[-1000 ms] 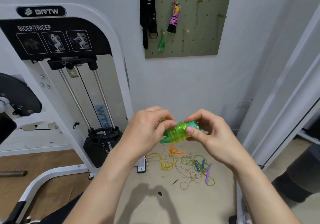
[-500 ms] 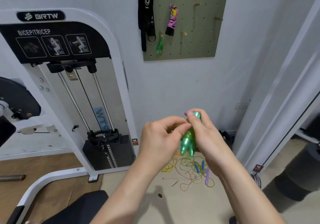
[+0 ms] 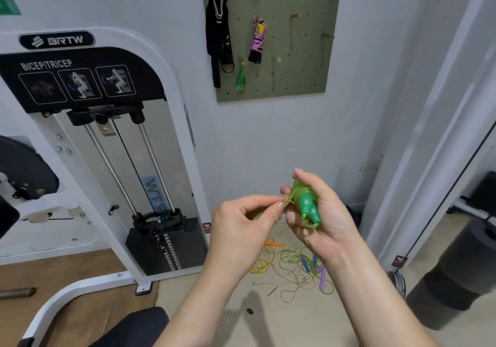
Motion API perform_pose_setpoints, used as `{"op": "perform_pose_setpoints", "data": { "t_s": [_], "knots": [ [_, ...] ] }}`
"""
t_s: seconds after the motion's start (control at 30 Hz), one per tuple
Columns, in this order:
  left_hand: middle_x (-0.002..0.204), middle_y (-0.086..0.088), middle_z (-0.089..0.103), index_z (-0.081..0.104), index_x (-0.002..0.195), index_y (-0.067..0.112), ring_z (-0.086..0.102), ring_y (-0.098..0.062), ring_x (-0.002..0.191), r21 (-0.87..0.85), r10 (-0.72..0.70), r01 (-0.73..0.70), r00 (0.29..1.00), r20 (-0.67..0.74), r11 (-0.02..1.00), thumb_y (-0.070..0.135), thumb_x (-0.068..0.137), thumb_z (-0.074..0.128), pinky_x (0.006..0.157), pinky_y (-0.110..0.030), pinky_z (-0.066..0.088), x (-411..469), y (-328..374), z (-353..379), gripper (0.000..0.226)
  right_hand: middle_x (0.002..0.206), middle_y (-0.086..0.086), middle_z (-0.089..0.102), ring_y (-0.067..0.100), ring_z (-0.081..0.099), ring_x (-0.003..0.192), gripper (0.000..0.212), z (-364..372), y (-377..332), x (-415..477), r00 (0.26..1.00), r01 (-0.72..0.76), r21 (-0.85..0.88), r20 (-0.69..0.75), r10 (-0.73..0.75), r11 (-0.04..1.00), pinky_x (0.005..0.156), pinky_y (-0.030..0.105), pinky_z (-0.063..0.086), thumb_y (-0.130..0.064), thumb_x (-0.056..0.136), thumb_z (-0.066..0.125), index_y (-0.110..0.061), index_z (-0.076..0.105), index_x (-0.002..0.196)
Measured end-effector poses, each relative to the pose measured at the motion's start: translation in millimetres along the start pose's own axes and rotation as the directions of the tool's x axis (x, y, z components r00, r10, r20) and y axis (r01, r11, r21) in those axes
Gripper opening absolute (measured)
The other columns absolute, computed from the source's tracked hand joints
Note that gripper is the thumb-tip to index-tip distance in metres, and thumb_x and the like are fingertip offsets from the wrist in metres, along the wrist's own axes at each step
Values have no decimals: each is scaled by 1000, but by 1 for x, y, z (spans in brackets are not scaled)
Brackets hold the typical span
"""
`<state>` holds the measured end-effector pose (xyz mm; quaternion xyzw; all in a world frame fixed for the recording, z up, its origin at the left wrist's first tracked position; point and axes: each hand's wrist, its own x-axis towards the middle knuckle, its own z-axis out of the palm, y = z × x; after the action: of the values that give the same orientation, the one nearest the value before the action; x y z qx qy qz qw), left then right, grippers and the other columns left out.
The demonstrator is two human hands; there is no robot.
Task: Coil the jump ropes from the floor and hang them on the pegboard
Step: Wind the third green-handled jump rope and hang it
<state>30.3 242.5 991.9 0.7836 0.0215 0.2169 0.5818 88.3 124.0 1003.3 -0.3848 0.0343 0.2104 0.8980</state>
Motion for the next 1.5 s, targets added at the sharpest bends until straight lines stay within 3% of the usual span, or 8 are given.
{"op": "perform_pose_setpoints", "data": {
  "t_s": [0.1,0.3,0.63,0.8,0.97,1.27,1.37,1.5],
  "knots": [
    [85,16,74,78,92,27,67,5,80,164,158,-149,986,-44,975,18,80,75,76,-22,54,-6,-3,6,14,68,6,52,19,68,60,11,2,1,2,998,35,49,-57,-32,998,35,17,34,-18,87,62,-15,51,88],
    [85,4,70,74,93,11,62,-13,74,419,596,-526,802,-46,740,11,81,71,69,-26,51,-13,-11,13,12,57,3,42,11,46,39,27,14,3,2,995,32,278,-101,-4,960,33,17,36,-22,89,56,-15,44,66],
    [86,6,66,76,91,12,63,-6,80,74,433,-435,900,40,897,-1,73,75,74,-15,46,-9,2,-2,21,55,-4,43,7,45,38,25,19,9,3,993,-109,377,-4,119,920,39,18,39,-38,89,57,-23,43,75],
    [92,-7,61,74,98,4,59,-1,101,278,643,-664,746,175,694,-6,78,73,85,-21,49,-4,8,-13,22,61,-2,45,8,50,47,25,20,11,6,992,-105,461,-11,124,881,40,16,42,-36,87,61,-19,46,77],
    [88,-9,56,74,105,13,58,-13,89,371,694,-766,637,336,524,-8,82,66,82,-20,48,-1,17,-22,32,54,0,48,13,48,40,36,30,4,-1,990,-124,418,-14,143,900,55,25,46,-40,88,60,-15,51,63],
    [77,4,53,63,78,19,47,-17,57,459,442,-842,540,717,284,-3,60,77,44,-27,42,8,32,-35,31,55,3,47,13,46,39,25,25,16,4,988,-114,182,-80,131,977,38,18,40,-36,88,61,-17,48,78],
    [79,5,62,69,79,16,58,-14,65,345,514,-829,548,660,441,8,70,77,52,-30,50,12,36,-40,15,57,1,46,13,45,44,22,26,16,1,986,-167,187,14,167,968,45,20,39,-36,87,62,-18,51,80],
    [85,0,70,72,72,8,66,-19,73,-103,361,-350,842,401,931,5,66,79,60,-29,54,12,42,-45,9,61,-1,47,17,50,54,18,27,17,1,970,-219,313,174,171,924,53,27,47,-36,84,61,-19,57,83]
  ]
}}
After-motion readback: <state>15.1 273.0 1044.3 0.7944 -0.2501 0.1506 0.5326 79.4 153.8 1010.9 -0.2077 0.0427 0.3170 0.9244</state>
